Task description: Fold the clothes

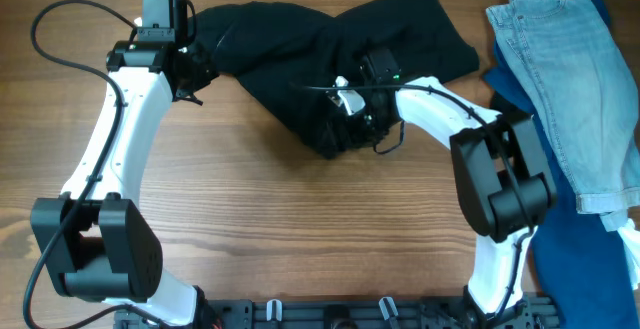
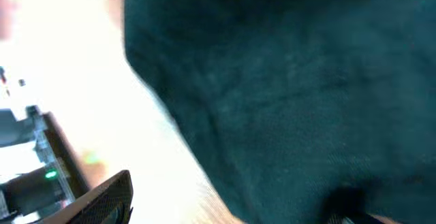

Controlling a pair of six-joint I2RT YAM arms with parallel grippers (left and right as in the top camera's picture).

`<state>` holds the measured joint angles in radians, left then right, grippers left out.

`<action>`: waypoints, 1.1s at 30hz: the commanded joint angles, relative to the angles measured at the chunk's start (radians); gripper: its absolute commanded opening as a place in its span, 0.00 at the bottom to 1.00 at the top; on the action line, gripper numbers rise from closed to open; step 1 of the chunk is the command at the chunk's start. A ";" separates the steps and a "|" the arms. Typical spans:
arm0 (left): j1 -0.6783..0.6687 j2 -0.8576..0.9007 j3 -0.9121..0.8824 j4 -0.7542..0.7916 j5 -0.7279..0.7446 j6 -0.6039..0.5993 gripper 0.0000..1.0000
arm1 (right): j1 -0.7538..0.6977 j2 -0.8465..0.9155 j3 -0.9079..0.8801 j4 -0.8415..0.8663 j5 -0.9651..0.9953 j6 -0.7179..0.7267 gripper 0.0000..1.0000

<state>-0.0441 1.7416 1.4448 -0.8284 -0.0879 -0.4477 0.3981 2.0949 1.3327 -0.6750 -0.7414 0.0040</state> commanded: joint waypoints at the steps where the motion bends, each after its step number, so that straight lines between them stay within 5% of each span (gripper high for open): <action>1: 0.001 0.009 -0.008 -0.003 0.005 -0.008 0.15 | 0.014 0.037 -0.017 0.028 -0.113 0.001 0.06; 12: 0.001 0.009 -0.008 -0.007 0.008 -0.008 0.04 | 0.013 -0.002 -0.017 0.093 0.041 0.105 0.05; 30: 0.000 0.009 -0.008 0.018 0.060 -0.009 0.05 | 0.012 -0.509 -0.016 -0.038 0.380 0.117 0.04; 32: -0.001 0.009 -0.008 0.038 0.072 -0.008 0.24 | 0.012 -0.527 -0.016 -0.049 0.383 0.096 0.04; 33: -0.002 0.010 -0.008 0.050 0.067 -0.008 0.51 | 0.012 -0.533 -0.016 -0.059 0.382 0.095 0.04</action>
<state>-0.0441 1.7416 1.4445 -0.8005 -0.0528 -0.4564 0.4091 1.6051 1.3170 -0.7197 -0.4194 0.1135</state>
